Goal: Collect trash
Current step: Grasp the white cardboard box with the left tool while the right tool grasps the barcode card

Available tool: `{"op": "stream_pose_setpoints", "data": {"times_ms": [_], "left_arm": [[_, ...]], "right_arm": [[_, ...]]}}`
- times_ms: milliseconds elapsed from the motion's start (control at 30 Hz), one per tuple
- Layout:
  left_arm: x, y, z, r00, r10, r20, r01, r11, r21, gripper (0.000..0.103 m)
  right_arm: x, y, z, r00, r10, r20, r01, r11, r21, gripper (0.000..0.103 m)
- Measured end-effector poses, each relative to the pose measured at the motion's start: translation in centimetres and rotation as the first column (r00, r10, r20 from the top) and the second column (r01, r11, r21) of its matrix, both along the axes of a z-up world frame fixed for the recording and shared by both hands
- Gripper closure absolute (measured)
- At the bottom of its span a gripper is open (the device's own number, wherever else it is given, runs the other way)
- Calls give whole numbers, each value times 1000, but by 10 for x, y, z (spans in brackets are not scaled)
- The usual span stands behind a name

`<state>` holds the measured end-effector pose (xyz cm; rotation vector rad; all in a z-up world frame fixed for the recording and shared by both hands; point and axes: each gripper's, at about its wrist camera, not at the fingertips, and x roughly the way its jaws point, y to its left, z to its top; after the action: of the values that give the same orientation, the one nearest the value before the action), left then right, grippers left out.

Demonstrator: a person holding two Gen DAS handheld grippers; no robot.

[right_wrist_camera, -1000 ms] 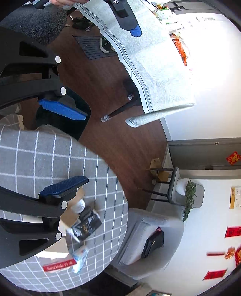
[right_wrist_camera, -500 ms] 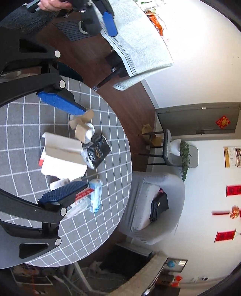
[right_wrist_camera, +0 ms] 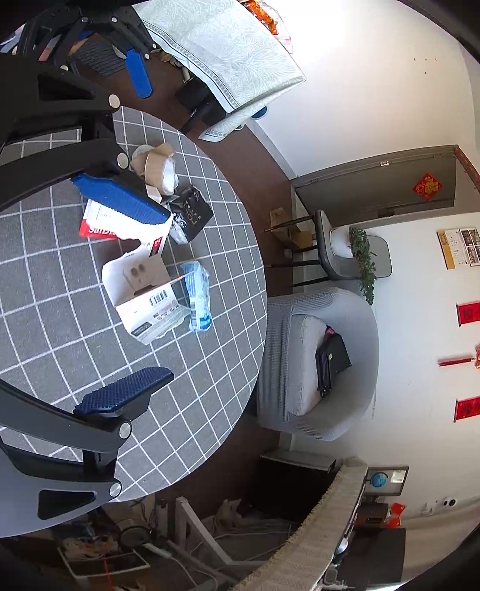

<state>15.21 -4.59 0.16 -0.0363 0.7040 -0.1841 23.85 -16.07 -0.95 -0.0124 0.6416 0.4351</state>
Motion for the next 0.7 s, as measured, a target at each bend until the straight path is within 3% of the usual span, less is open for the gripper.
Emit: {"op": "stream_pose_setpoints", "data": {"times_ms": [300,533,700], "left_arm": [[35,-29,-33,997,6,-75,-10,999,-48,17],[54,-27,-39,988,107,-111,-118,988,-97,17],[63,-22,-43,982,143,-127,-160,978,-134,27]], "right_arm": [[7,-29,-13,999,-29,-45,29,999,18,22],[10,-36,-23,997,-14,-75,15,1000,17,22],[14,-33,-29,996,44,-82,-44,999,-4,22]]}}
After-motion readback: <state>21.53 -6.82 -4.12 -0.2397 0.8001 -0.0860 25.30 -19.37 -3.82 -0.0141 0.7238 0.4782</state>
